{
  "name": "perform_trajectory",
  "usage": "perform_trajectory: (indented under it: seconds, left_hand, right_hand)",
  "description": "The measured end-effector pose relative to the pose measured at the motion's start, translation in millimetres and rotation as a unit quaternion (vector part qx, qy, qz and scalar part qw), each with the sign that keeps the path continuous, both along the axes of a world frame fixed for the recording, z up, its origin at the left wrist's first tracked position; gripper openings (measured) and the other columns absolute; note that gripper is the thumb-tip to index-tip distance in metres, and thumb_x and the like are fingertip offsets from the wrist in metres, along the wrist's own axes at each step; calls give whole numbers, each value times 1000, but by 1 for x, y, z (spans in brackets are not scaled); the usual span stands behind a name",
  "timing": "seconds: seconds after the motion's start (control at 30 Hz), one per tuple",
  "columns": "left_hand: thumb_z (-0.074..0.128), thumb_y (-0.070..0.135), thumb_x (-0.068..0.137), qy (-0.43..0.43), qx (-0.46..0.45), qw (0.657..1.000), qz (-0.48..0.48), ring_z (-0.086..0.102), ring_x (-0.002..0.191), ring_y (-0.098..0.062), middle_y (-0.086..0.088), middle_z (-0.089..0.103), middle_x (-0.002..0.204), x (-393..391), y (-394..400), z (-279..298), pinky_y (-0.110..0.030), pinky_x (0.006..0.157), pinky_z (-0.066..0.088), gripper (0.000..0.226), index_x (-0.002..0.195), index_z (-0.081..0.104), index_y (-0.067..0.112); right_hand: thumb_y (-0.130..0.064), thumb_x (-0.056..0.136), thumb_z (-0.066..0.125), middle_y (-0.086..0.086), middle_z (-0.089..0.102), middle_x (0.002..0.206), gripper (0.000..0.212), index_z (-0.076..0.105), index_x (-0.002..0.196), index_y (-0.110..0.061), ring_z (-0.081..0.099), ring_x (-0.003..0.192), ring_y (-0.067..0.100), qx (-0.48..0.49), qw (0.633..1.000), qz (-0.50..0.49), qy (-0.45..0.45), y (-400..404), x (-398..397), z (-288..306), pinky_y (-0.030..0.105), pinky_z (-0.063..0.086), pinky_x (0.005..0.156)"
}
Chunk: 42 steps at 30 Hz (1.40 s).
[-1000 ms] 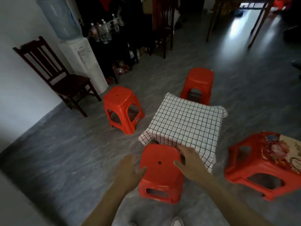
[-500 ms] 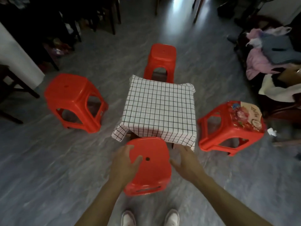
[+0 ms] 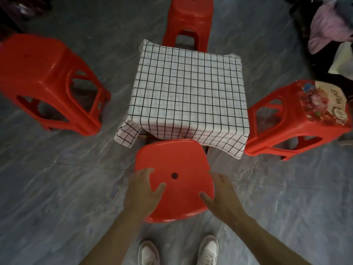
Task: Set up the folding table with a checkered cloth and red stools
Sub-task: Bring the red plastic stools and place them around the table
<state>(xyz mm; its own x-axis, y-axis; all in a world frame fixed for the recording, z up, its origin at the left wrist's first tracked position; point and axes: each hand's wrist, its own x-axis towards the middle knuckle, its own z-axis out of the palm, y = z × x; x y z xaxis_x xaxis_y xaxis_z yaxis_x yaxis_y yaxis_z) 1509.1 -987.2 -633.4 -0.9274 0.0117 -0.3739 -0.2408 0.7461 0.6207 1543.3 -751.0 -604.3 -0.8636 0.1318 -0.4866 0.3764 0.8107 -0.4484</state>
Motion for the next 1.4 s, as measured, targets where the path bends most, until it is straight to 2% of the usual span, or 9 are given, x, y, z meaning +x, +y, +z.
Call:
perform_trajectory:
  seconds: [0.13,0.23,0.33,0.4,0.5,0.67,0.97,1.27,1.4]
  left_hand:
    - [72,61,69,-3,-95,995,-2,29,138,-31,-10,23,153,-11,6,-36,-48,106,40,84,142,36,40]
    - [80,60,62,-48,-124,991,20,22,140,-38,-14,6,157,-8,3,-65,-52,103,42,110,149,13,47]
    - [83,57,58,-60,-95,993,31,34,134,-38,-16,15,152,1,-2,-88,-54,98,47,120,147,3,53]
    - [85,56,56,-54,-93,994,34,36,132,-38,-17,20,150,-1,-4,-93,-54,99,46,120,147,6,54]
    - [87,53,54,-53,-79,994,44,35,132,-38,-19,23,147,-3,-3,-91,-54,102,43,120,147,11,53]
    - [88,52,52,-41,-64,996,52,37,129,-37,-19,27,144,-2,-5,-88,-54,103,41,118,146,17,54]
    - [91,48,45,-26,-36,999,-17,26,138,-30,-8,20,151,-4,19,-90,-52,109,36,123,145,21,52]
    - [82,53,64,13,-42,998,-33,29,138,-27,-7,24,152,-6,35,-89,-49,109,36,104,149,24,41]
    - [83,53,61,-24,-83,996,-32,40,132,-28,-9,34,148,-18,36,-91,-47,104,42,119,153,9,37]
  right_hand:
    - [-45,79,71,13,34,147,85,29,150,-26,35,134,31,51,998,21,-9,3,-19,-36,45,34,111]
    - [-50,73,78,15,19,154,106,11,153,-34,19,143,33,90,994,44,-44,0,-32,-66,47,28,115]
    - [-41,62,89,12,-1,159,133,-9,152,-38,13,147,34,41,997,42,-54,0,-36,-96,53,27,116]
    - [-36,61,91,10,-6,160,138,-11,153,-37,14,147,33,13,998,42,-47,4,-36,-108,52,27,117]
    - [-34,62,91,9,-7,160,137,-11,154,-35,17,146,31,7,998,49,-39,8,-35,-107,48,28,117]
    - [-36,58,92,8,11,153,135,-4,152,-40,31,138,29,-17,999,26,-37,10,-37,-104,48,37,112]
    - [-40,61,89,10,11,152,133,-8,151,-40,24,138,34,-9,998,-52,-27,31,-2,-111,52,37,109]
    - [-44,59,89,12,12,153,130,-1,152,-37,29,137,36,-9,997,-80,-1,48,10,-109,51,38,108]
    - [-42,58,91,11,10,153,134,-4,152,-42,37,133,36,-24,997,-78,-15,51,-5,-109,54,40,107]
